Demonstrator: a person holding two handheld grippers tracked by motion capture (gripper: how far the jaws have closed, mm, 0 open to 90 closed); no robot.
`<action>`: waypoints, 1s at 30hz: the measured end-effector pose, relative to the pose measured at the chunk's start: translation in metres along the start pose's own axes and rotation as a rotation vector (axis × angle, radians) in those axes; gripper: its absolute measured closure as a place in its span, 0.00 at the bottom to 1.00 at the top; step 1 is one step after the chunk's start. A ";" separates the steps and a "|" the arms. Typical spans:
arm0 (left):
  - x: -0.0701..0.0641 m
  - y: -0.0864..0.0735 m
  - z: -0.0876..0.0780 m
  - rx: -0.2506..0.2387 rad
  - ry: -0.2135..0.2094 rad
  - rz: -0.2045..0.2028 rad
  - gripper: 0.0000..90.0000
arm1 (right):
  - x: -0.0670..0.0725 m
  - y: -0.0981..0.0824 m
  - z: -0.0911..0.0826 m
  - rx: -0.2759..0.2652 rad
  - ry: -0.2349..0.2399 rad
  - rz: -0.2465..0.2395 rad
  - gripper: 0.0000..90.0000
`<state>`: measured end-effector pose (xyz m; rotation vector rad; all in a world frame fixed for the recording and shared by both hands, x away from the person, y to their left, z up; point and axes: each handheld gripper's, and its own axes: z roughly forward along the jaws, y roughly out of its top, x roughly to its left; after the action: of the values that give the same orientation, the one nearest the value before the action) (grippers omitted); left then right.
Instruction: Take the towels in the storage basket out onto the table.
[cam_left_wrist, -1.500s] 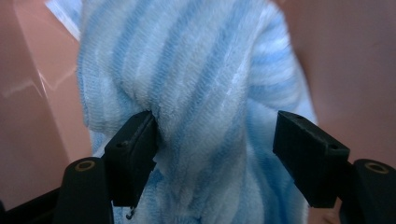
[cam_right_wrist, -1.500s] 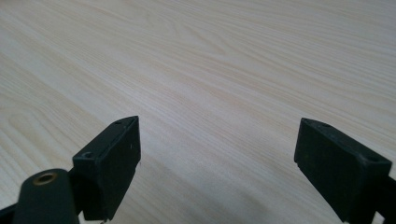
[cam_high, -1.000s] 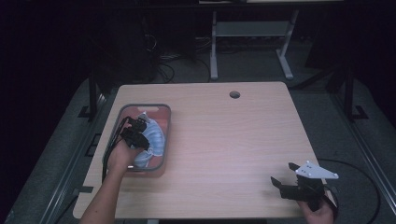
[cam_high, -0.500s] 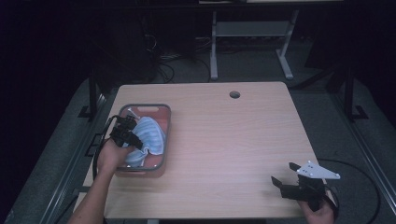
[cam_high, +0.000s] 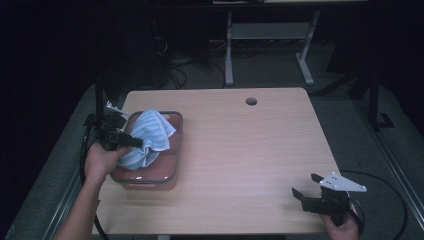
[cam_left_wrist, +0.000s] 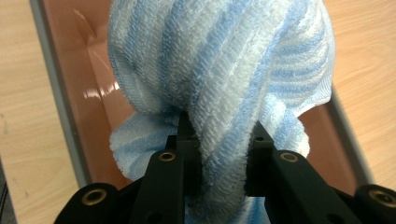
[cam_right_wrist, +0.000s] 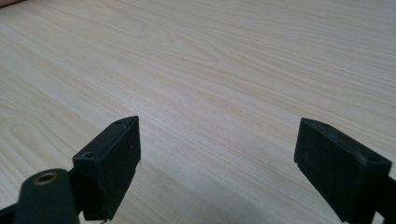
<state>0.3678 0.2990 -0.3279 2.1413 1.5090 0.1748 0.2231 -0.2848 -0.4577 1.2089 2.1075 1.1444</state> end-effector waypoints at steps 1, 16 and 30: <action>-0.001 0.001 -0.003 -0.008 -0.004 0.002 0.82 | 0.000 0.000 0.000 0.002 0.001 0.000 0.16; -0.016 0.019 -0.032 -0.084 -0.079 0.036 0.82 | -0.001 0.000 0.000 -0.002 -0.004 0.002 0.16; -0.052 0.039 -0.037 -0.104 -0.102 0.125 0.82 | -0.004 0.000 0.000 -0.002 -0.014 0.006 0.16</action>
<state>0.3667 0.2544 -0.2682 2.1286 1.2823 0.1802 0.2246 -0.2882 -0.4579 1.2192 2.0940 1.1368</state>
